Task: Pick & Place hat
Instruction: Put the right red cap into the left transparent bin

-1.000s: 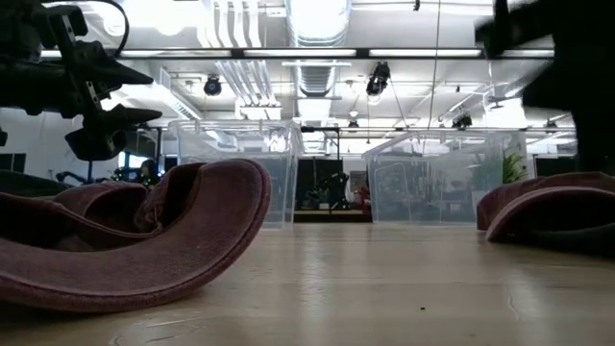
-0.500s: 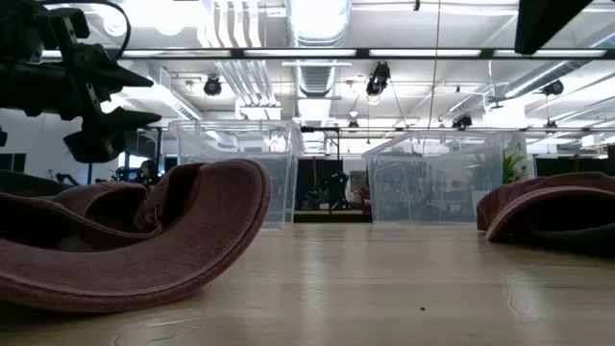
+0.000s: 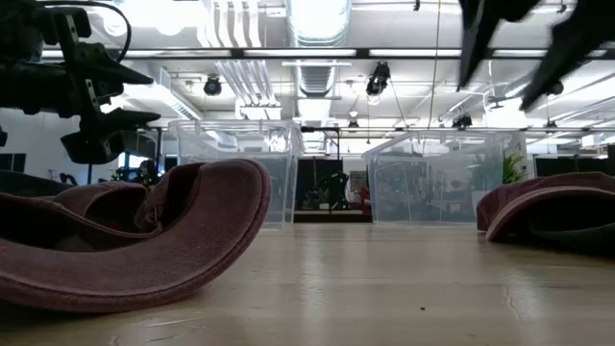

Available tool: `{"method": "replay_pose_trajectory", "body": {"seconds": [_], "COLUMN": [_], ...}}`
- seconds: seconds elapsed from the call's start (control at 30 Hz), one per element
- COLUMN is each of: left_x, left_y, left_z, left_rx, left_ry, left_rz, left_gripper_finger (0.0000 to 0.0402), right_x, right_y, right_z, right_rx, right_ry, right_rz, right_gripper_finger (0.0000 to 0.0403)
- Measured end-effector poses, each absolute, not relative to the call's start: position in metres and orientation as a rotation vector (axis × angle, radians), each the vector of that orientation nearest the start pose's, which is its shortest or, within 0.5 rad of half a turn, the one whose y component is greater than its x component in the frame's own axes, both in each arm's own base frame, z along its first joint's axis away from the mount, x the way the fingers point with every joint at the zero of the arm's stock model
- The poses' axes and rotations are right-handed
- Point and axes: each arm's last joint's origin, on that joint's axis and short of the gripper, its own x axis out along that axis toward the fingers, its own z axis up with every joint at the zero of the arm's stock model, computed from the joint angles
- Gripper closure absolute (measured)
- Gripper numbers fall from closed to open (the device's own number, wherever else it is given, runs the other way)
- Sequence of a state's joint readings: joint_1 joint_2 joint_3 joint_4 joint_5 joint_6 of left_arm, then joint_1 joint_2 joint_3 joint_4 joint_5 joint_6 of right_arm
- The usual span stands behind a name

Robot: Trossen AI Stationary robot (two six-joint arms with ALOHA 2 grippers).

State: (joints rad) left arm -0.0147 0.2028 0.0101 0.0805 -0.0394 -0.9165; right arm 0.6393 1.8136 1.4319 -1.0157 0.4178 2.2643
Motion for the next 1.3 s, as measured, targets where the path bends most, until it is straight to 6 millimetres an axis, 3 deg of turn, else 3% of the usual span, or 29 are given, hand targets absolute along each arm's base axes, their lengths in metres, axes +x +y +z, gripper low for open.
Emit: {"method": "replay_pose_trajectory", "body": {"seconds": [0.13,0.27,0.53,0.6,0.7,0.93,1.1,1.2,1.3], "left_x": [0.11,0.11,0.11,0.11,0.11,0.11,0.11,0.11,0.11], "left_y": [0.0,0.0,-0.001,-0.001,-0.001,-0.001,-0.001,-0.001,-0.001], "left_z": [0.158,0.159,0.159,0.159,0.159,0.159,0.16,0.16,0.16], "left_rx": [-0.954,-0.972,-0.971,-0.971,-0.974,-0.998,-1.001,-1.009,-1.017], "left_ry": [0.086,0.076,0.079,0.08,0.08,0.079,0.078,0.077,0.077], "left_rz": [0.074,0.07,0.069,0.07,0.068,0.068,0.067,0.067,0.068], "left_gripper_finger": [0.02,0.02,0.02,0.02,0.02,0.02,0.02,0.02,0.02], "right_x": [0.298,0.296,0.275,0.269,0.25,0.226,0.22,0.23,0.252], "right_y": [0.199,0.194,0.18,0.17,0.149,0.122,0.11,0.105,0.104], "right_z": [0.219,0.208,0.268,0.276,0.276,0.226,0.183,0.162,0.148], "right_rx": [1.314,1.182,0.722,0.766,0.825,0.963,1.058,1.162,1.247], "right_ry": [0.735,0.844,1.206,1.193,1.172,1.189,1.067,1.0,0.964], "right_rz": [-1.121,-1.22,-1.182,-1.143,-1.268,-1.379,-1.457,-1.346,-1.117], "right_gripper_finger": [0.0187,0.0187,0.0186,0.0186,0.0186,0.0186,0.0186,0.0186,0.0186]}}
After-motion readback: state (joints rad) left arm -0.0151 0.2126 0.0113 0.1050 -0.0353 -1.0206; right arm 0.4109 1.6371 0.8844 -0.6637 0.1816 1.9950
